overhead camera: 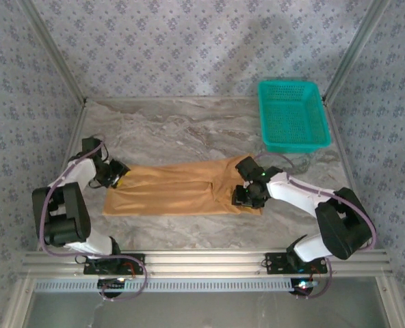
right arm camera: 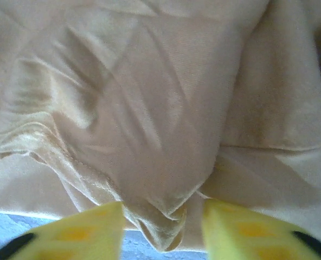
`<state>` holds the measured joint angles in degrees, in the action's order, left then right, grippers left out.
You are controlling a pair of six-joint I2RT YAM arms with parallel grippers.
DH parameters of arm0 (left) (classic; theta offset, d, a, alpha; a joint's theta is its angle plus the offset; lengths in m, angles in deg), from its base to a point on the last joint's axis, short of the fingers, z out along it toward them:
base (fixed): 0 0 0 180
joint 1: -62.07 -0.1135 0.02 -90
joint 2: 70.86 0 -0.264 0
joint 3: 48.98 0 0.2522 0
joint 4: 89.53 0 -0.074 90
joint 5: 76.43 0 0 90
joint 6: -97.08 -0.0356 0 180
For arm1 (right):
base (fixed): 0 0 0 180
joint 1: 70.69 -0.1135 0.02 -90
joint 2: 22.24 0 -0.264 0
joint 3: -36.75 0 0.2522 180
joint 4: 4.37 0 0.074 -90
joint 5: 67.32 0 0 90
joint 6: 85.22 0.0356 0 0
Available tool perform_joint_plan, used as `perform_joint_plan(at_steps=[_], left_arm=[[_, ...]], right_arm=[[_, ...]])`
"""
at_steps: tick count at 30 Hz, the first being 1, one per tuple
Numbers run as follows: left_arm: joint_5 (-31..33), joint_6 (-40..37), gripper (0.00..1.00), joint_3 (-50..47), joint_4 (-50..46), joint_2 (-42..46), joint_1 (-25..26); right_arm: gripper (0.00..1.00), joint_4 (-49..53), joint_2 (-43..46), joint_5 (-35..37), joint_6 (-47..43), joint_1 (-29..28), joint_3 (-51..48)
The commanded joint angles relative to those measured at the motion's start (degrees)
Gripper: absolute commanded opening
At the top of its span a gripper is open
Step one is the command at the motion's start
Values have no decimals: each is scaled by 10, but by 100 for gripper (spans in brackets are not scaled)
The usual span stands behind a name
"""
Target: Fold the inside-out t-shirt
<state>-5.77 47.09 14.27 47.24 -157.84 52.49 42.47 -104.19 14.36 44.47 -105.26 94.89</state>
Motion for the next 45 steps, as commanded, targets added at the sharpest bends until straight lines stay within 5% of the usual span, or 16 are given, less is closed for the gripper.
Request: perform_joint_plan(at_steps=[1, 8, 23, 26, 28, 31, 37, 41, 45], left_arm=[[-28, 7, 39, -6, 34, -23, -12], [18, -17, 38, 31, 11, -91, -38], [58, -20, 35, 63, -13, -102, -43], [55, -19, 35, 66, -16, -97, -41], [51, -17, 36, 70, -21, -86, -35], [57, -17, 39, 90, -44, -56, -15], [100, -20, 42, 125, -81, 25, 59], [37, -9, 45, 116, -43, 21, 102], [1, 2, 45, 90, -3, -13, 93]], right_arm=[[26, 22, 10, 14, 5, -4, 3], [0, 89, 78, 29, -5, 0, 0], [0, 51, 126, -20, 14, 11, -86], [12, 37, 125, -26, 23, 4, -99], [36, 49, 125, -22, 21, 5, -89], [49, 101, 134, 6, 9, 6, -37], [51, 78, 95, 28, 19, 16, 94], [50, -11, -19, 5, 14, 25, 157], [50, -45, -122, 3, 4, 65, 199]])
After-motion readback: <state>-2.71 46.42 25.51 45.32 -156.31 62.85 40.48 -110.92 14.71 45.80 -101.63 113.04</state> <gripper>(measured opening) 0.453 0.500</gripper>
